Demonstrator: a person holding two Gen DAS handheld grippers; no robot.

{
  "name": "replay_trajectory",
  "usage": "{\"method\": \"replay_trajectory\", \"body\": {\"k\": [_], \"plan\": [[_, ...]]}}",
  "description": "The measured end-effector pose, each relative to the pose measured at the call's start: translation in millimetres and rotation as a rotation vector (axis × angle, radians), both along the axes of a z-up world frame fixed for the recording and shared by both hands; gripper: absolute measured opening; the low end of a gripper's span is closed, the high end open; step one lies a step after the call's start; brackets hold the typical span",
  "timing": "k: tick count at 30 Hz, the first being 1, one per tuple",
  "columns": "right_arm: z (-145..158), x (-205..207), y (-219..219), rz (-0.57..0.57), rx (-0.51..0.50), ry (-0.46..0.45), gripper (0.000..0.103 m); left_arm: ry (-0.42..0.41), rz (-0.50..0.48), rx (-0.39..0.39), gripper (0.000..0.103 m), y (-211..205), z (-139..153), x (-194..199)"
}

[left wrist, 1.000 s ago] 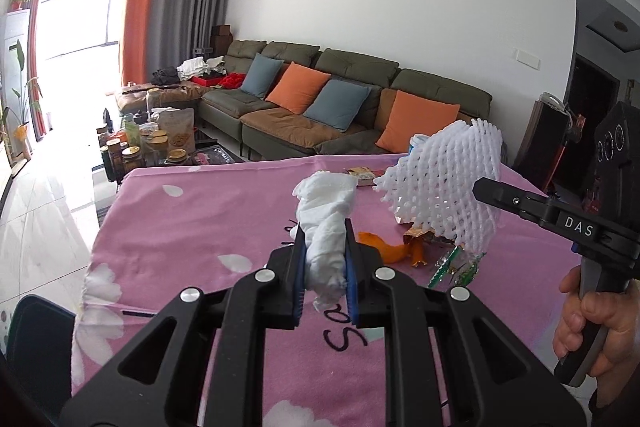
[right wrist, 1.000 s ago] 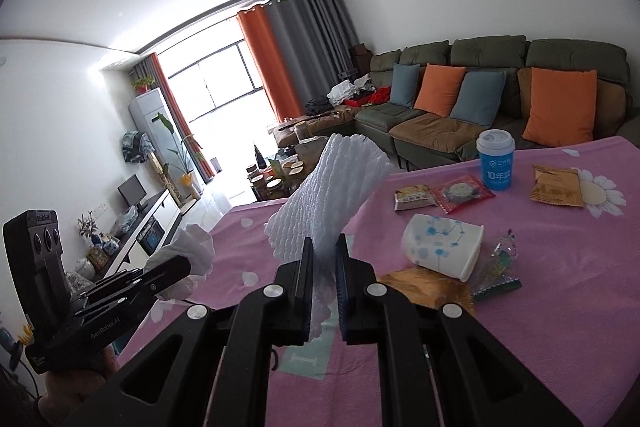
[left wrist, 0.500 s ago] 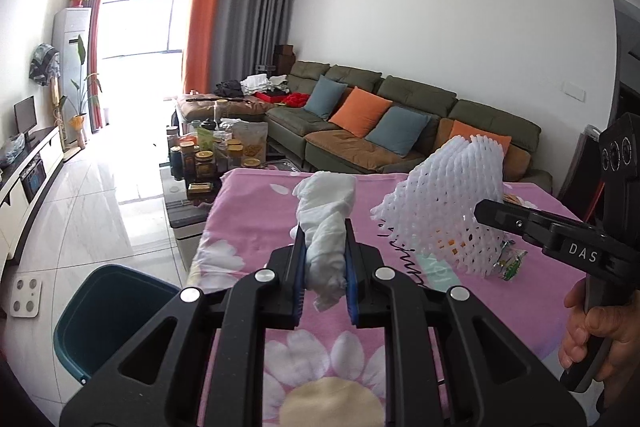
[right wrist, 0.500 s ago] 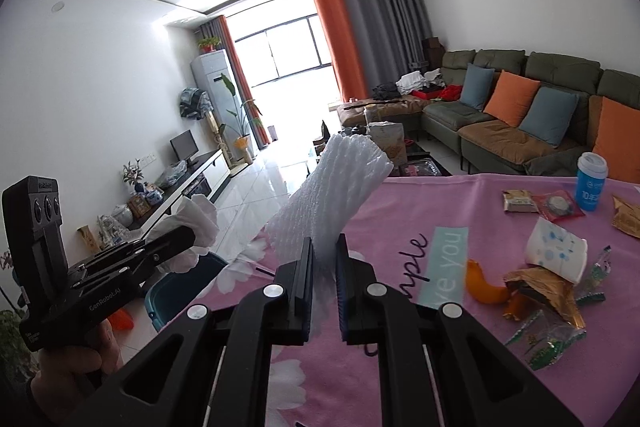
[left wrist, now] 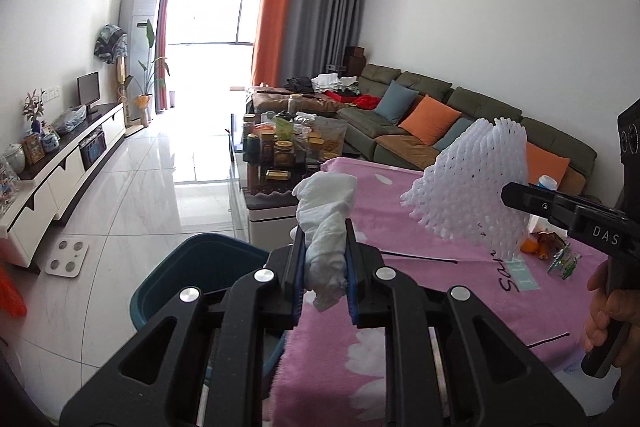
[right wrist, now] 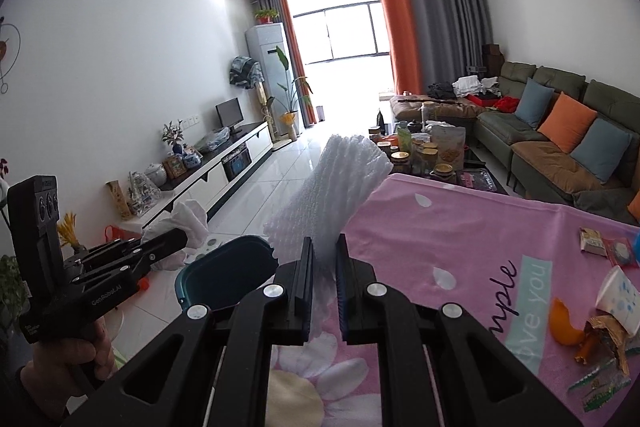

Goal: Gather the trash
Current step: 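Carry the foam net and tissue to the teal bin and open both tools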

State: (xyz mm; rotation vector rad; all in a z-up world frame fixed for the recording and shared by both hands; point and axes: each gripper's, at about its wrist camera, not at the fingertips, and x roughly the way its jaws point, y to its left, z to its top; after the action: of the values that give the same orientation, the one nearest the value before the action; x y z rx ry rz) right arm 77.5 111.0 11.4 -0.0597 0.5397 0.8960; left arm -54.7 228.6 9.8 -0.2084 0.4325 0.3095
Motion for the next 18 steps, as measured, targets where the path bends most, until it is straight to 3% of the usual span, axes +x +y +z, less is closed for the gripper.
{"method": "replay_trajectory", "body": {"k": [8, 18], "plan": [[-9, 5, 72, 0.138, -0.085, 0.020, 0.009, 0.095, 0.136, -0.023, 0.018, 58, -32, -39], [-36, 7, 141, 0.246, -0.207, 0.068, 0.009, 0.201, 0.183, -0.093, 0.019, 95, -65, -21]]}}
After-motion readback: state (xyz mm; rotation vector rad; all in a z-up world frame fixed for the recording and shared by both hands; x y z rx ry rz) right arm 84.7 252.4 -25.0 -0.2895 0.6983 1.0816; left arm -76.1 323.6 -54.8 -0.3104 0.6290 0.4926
